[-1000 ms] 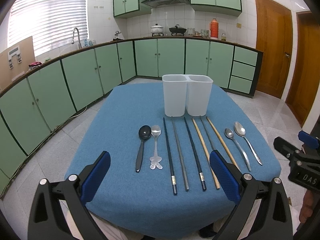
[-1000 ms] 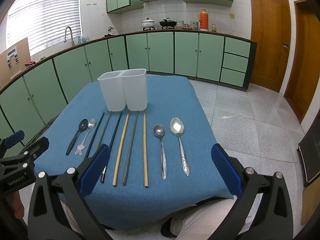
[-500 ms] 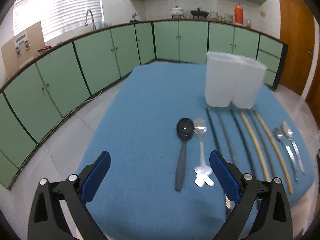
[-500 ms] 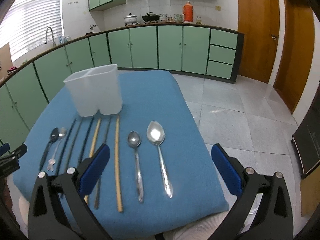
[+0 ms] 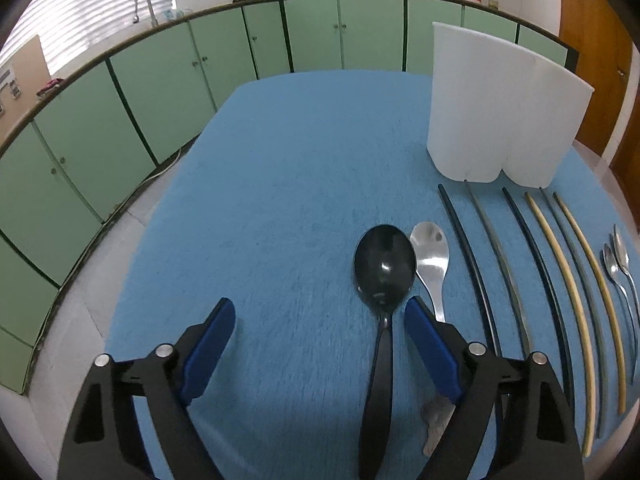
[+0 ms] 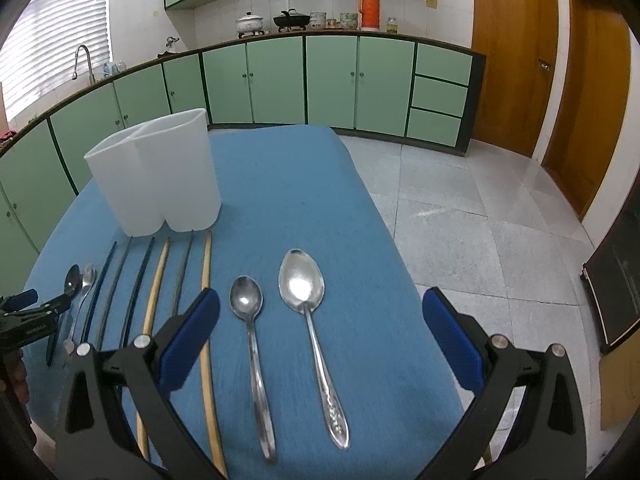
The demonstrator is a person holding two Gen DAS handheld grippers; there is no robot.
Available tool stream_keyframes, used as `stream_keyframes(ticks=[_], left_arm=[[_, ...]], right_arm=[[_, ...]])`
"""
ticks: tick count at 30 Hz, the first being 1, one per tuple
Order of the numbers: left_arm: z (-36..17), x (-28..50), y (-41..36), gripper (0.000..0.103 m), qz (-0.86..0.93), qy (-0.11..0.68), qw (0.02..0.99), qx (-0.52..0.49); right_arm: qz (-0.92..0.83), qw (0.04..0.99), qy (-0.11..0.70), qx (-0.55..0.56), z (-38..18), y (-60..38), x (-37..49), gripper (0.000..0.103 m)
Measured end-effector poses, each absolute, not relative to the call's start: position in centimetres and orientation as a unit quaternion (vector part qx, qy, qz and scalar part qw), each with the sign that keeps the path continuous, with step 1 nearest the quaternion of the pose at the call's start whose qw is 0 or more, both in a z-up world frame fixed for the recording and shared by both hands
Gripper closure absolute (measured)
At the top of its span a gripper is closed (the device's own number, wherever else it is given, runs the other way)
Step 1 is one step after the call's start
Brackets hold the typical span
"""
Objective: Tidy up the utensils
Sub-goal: 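Move the left tool to the black spoon while the right tool approaches the small silver spoon, then close the left tool on the black spoon while the right tool grips the small silver spoon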
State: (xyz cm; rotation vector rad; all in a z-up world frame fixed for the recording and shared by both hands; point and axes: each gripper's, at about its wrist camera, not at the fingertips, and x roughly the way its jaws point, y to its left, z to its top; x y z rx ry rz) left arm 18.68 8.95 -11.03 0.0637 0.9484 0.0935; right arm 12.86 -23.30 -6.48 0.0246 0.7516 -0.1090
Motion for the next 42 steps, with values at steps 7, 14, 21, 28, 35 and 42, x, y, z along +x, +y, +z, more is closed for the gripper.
stream_keyframes(ticks=[7,14,21,28,35,42], left_arm=[[-11.7,21.1,9.2,0.018,0.039,0.458,0.887,0.035],[-11.9,22.8,9.7,0.018,0.035,0.459,0.887,0.025],[-11.9,23.1,9.6,0.018,0.039,0.459,0.887,0.023],[-12.2,23.2,9.7,0.027,0.018,0.461,0.887,0.005],[-12.3,23.3,9.3,0.029,0.004,0.458,0.889,0.014],[-12.3,23.6,9.4,0.033,0.003,0.456,0.890,0.009]], right_arm=[[-0.054,0.928,0.367,0.014,-6.9,-23.3,13.5,0.005],[-0.058,0.927,0.369,0.012,-7.0,-23.4,13.9,0.005],[-0.063,0.925,0.374,0.015,-7.5,-23.8,14.5,0.005],[-0.066,0.923,0.380,0.007,-8.1,-24.1,14.9,0.005],[-0.067,0.920,0.387,-0.017,-8.2,-25.0,15.0,0.011],[-0.029,0.911,0.412,-0.005,-8.9,-24.7,16.6,0.032]])
